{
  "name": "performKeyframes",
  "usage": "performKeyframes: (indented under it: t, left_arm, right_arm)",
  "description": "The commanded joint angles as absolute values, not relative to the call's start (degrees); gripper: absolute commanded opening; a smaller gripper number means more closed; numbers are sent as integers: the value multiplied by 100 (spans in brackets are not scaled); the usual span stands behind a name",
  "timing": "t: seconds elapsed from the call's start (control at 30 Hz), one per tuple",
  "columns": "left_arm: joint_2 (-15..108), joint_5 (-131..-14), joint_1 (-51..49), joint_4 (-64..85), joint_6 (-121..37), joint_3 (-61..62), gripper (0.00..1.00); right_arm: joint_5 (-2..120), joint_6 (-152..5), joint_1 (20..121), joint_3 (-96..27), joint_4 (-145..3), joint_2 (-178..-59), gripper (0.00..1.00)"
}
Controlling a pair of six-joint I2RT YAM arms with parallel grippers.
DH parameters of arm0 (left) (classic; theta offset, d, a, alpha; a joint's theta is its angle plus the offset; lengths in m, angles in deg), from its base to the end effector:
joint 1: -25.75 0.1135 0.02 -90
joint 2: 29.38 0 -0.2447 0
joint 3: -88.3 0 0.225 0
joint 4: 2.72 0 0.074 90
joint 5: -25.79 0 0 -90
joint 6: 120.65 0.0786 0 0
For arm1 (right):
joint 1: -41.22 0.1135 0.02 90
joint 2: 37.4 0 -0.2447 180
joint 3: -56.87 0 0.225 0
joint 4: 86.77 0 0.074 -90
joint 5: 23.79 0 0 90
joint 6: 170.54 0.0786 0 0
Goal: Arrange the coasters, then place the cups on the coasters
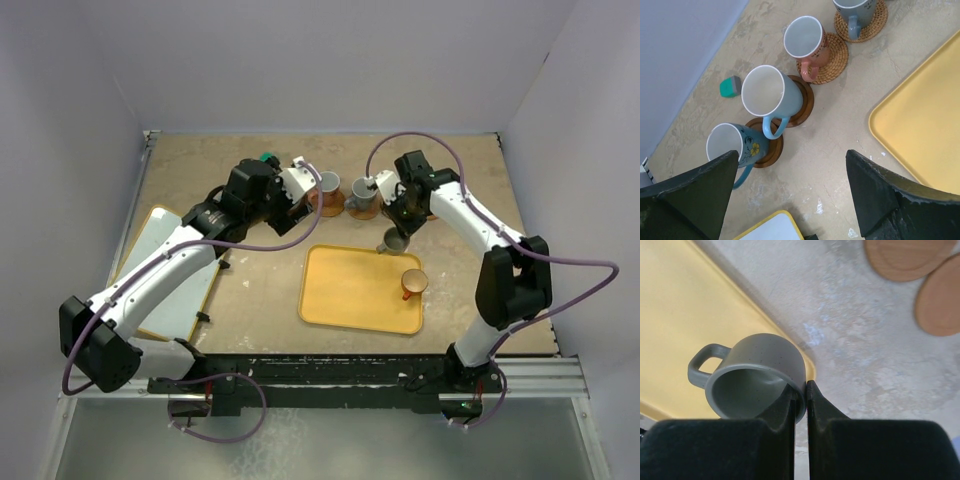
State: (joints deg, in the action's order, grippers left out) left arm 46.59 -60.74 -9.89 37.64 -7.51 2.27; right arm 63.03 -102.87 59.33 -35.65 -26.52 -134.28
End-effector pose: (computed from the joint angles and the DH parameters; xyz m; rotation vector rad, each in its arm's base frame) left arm 0.2578 -0.1790 0.3133 0.9983 1.8467 -0.0679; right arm 0.3209 0.1095 0.2016 -0.9477 2.5243 0.0524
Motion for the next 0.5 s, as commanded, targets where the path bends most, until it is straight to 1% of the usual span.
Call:
performKeyframes:
  t: [0.0,0.27,0.47]
  left_arm:
    - [4420,-6060,-950,3489,-795,226,85]
    - [4306,-6098,-944,3383,-780,341,85]
    - [4215,-6144,-903,3352,-788,408,85]
  right_arm:
    - [6623,-10457,5952,-4181,-2442,-13065,0]
    - [6891,-10756,5852,-4994,-2316,-13283,0]
    - [6714,-10978,5572,-5680,-2243,-13783,0]
